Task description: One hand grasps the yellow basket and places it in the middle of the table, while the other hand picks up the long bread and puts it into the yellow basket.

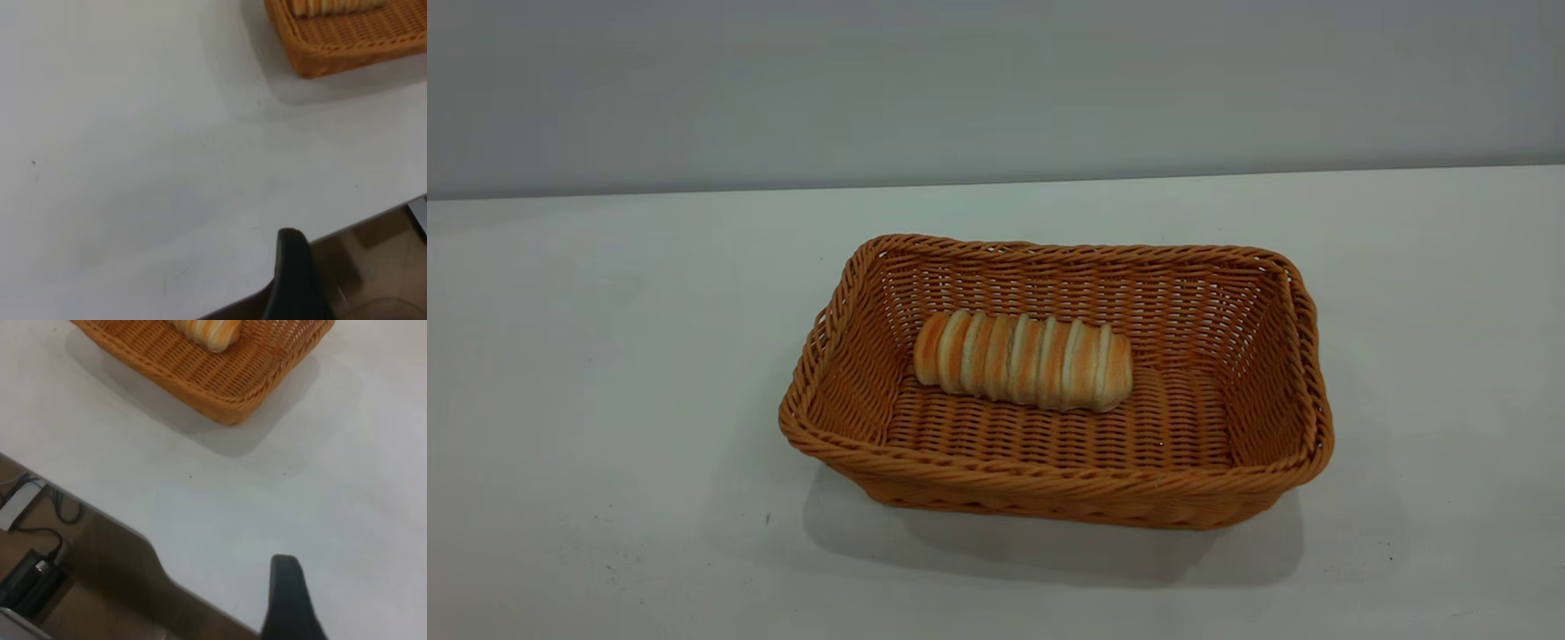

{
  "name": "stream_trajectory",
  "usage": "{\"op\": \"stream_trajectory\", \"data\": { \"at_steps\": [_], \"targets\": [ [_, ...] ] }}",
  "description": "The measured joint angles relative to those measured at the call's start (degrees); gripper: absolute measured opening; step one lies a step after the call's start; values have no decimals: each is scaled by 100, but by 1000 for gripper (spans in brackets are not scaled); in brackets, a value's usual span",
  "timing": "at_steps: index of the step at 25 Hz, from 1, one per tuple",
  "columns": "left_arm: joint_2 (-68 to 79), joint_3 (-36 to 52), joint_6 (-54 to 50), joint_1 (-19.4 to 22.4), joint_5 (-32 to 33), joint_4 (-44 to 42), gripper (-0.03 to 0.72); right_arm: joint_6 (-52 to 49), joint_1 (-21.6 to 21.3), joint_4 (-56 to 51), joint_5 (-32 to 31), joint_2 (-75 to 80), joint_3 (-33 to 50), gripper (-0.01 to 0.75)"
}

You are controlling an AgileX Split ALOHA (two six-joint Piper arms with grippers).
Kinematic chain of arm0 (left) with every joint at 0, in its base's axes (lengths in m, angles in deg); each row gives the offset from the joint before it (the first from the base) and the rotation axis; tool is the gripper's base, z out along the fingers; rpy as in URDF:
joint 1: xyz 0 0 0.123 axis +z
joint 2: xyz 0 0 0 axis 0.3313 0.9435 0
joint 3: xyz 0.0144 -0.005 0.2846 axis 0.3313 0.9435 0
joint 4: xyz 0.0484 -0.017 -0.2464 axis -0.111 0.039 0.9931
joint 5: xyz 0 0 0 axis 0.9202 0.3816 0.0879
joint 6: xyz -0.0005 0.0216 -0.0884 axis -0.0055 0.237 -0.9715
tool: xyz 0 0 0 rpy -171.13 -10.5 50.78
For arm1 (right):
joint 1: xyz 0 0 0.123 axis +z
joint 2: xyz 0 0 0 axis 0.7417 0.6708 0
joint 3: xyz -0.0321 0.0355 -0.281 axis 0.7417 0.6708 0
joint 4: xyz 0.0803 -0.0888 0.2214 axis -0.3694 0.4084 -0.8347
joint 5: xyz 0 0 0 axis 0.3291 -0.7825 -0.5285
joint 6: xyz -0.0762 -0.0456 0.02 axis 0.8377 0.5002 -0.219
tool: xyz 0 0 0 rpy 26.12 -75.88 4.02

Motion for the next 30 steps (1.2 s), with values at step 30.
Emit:
{"op": "stream_trajectory", "data": {
  "at_steps": [30],
  "targets": [
    [-88,43,-49,377,-80,-482,540,0,-1315,-5,0,-47,0,548]
  ]
}}
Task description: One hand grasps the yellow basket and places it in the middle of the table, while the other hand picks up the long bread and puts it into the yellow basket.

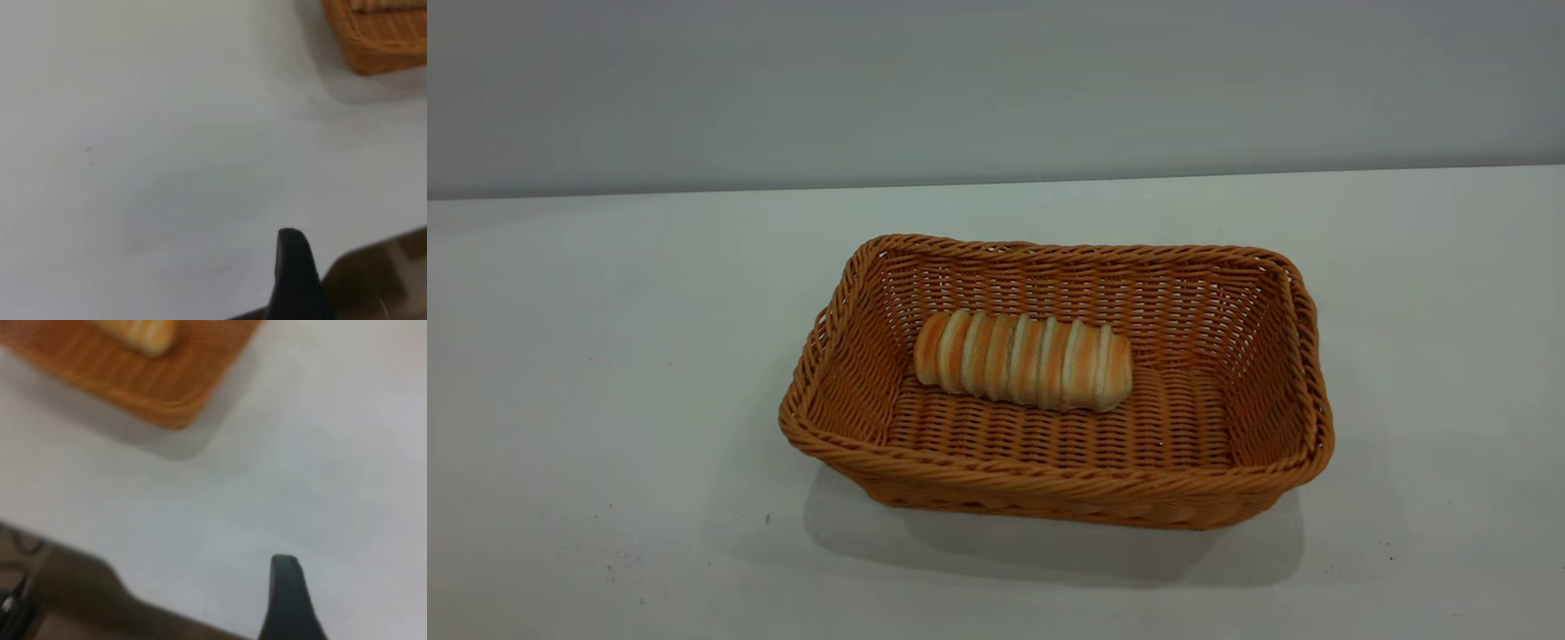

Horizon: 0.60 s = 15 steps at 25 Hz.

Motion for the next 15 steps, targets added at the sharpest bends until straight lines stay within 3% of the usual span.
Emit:
{"op": "stream_trajectory", "data": {
  "at_steps": [5,8,15],
  "targets": [
    [-138,4,0,712,0,-1,540,0,-970,0,5,-437,0,548],
    [-157,4,0,851,0,-12,540,0,-1372,0,-2,-448,0,548],
    [-157,4,0,858,0,-17,540,0,-1652,0,-2,-448,0,548]
  ]
}}
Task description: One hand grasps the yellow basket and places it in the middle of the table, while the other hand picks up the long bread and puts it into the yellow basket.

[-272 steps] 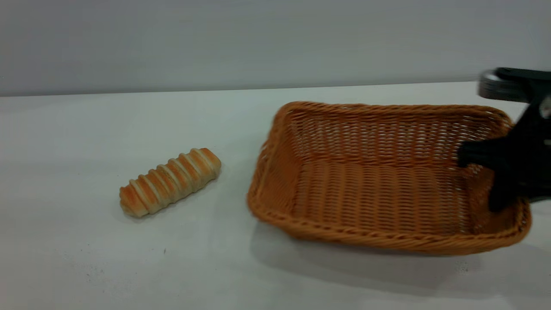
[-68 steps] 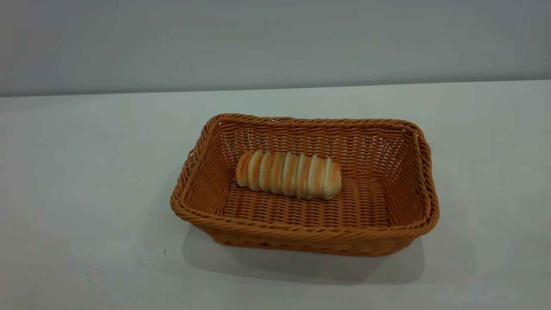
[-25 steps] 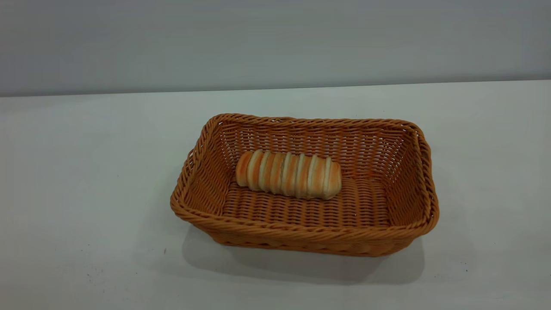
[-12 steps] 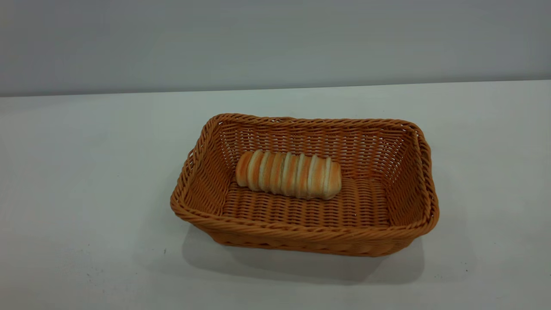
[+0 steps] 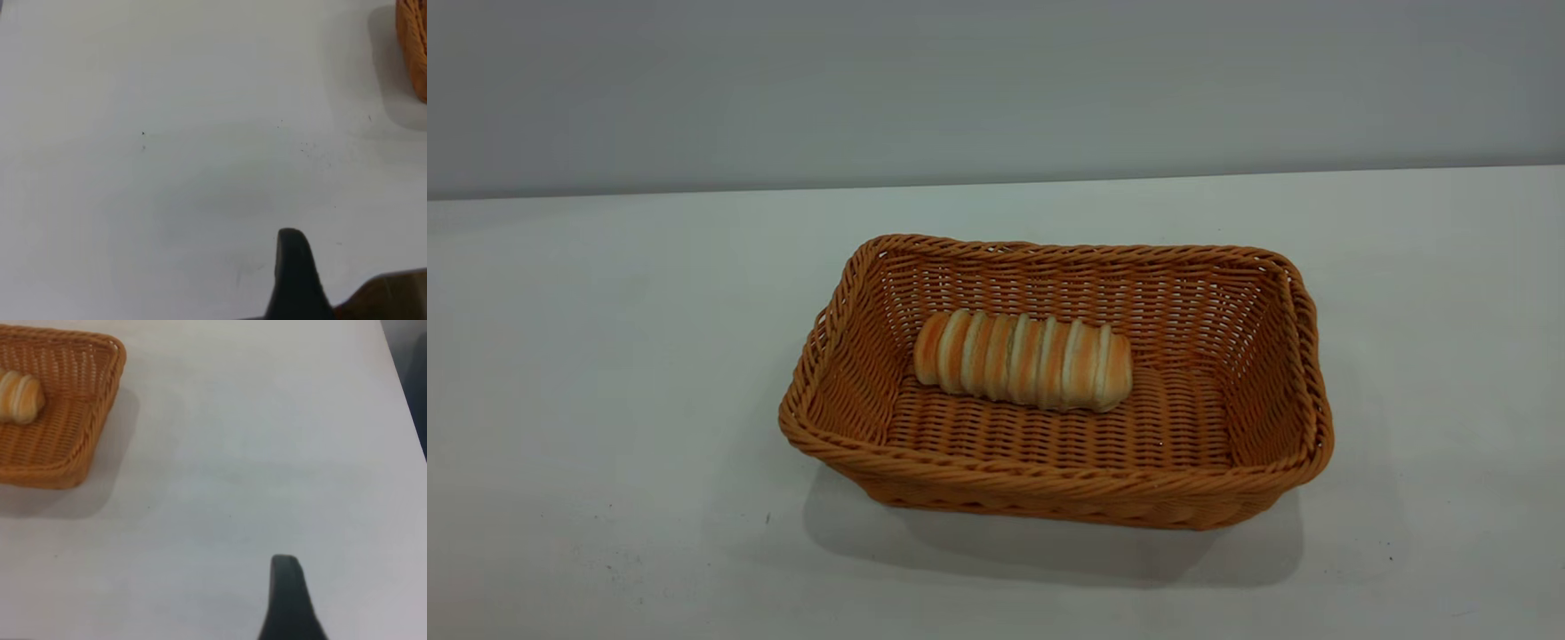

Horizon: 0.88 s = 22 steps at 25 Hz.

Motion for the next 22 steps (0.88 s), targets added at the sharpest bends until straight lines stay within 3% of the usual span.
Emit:
{"op": "stream_trajectory", "data": {
  "at_steps": [5,12,22],
  "targets": [
    [0,0,0,-50,0,0,540,0,160,0,0,0,0,548],
    [0,0,0,-458,0,0,540,0,167,0,0,0,0,548],
    [0,0,0,-470,0,0,540,0,167,0,0,0,0,548]
  ]
}}
